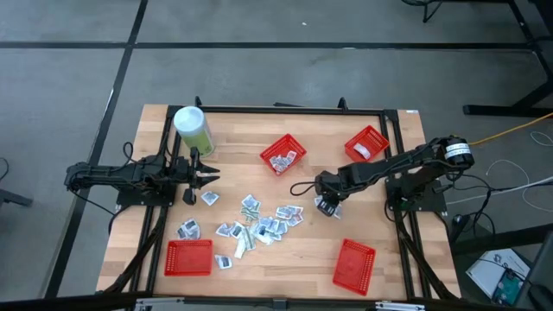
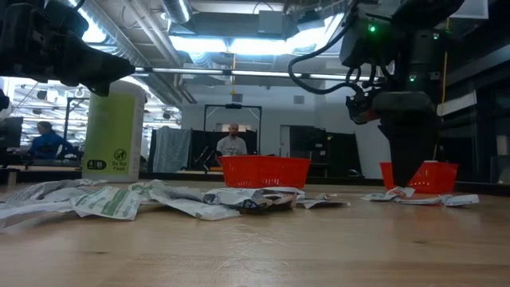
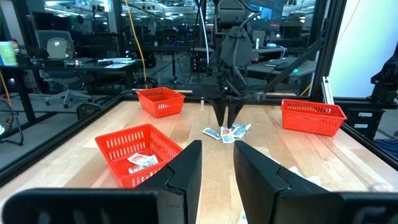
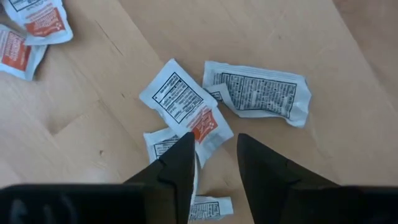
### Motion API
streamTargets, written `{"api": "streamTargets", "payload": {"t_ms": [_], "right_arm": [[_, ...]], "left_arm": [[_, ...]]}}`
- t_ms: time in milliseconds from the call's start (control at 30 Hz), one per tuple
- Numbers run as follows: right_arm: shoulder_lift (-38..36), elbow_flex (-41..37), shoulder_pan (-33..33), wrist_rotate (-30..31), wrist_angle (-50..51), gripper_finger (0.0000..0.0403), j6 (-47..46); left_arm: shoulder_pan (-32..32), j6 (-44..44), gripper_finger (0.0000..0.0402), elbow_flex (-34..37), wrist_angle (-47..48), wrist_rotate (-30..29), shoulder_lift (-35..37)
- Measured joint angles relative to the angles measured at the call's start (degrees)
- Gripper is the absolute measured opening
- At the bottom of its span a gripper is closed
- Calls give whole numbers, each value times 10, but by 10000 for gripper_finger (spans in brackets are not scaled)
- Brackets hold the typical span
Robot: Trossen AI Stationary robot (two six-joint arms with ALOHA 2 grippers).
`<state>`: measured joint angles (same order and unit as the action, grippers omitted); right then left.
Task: Pick & Place First Aid Supplies
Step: Put the orange ointment pack into the red container
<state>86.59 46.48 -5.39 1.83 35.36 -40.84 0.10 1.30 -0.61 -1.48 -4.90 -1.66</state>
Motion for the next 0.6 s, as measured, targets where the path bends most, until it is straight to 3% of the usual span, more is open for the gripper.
{"api": "streamTargets", "payload": {"t_ms": [333, 600], "right_arm": [[6, 0, 0, -1, -16, 122, -7], [58, 1, 0, 2, -25, 122, 10]], "left_arm": [[0, 0, 88, 0, 0, 0, 0], [0, 0, 88, 0, 0, 0, 0]]}}
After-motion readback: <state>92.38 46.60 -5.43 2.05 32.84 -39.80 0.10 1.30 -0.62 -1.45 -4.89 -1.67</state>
